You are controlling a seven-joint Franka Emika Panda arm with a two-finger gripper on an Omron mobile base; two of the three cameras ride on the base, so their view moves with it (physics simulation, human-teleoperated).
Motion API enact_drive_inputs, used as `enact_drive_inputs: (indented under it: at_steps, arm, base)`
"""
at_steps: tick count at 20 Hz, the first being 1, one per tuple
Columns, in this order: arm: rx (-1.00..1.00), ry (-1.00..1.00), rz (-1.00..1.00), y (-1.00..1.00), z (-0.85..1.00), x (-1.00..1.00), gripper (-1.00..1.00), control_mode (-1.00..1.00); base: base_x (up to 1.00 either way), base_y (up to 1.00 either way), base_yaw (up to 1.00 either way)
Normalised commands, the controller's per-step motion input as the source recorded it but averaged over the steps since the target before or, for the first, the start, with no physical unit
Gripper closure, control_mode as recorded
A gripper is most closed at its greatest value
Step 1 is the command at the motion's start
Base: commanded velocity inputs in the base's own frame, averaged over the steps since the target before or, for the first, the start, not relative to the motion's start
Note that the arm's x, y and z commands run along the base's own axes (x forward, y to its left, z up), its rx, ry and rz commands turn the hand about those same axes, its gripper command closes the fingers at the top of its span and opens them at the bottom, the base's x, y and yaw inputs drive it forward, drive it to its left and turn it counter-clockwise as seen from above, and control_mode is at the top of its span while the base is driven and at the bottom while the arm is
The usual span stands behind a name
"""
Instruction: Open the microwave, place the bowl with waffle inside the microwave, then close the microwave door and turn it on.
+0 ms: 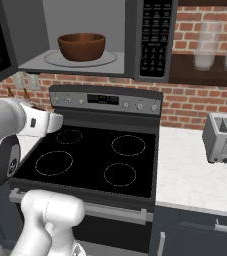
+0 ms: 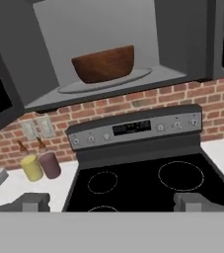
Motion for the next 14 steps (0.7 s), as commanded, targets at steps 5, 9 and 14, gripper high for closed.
enact_drive_inputs:
  at_steps: [5,9,14]
  arm:
    - [0.01,-0.17,0.00,0.30,0.02,-0.09,-1.00,-1.00]
    - [0.02,-0.27,0.00,0.36,0.00,-0.22,-1.00,-1.00]
    - [0.04,-0.36,0.00,0.36,0.00,-0.26,-1.00,-1.00]
  base:
    - [0.00,0.00,0.00]
    - [0.00,0.00,0.00]
    - [0.00,0.00,0.00]
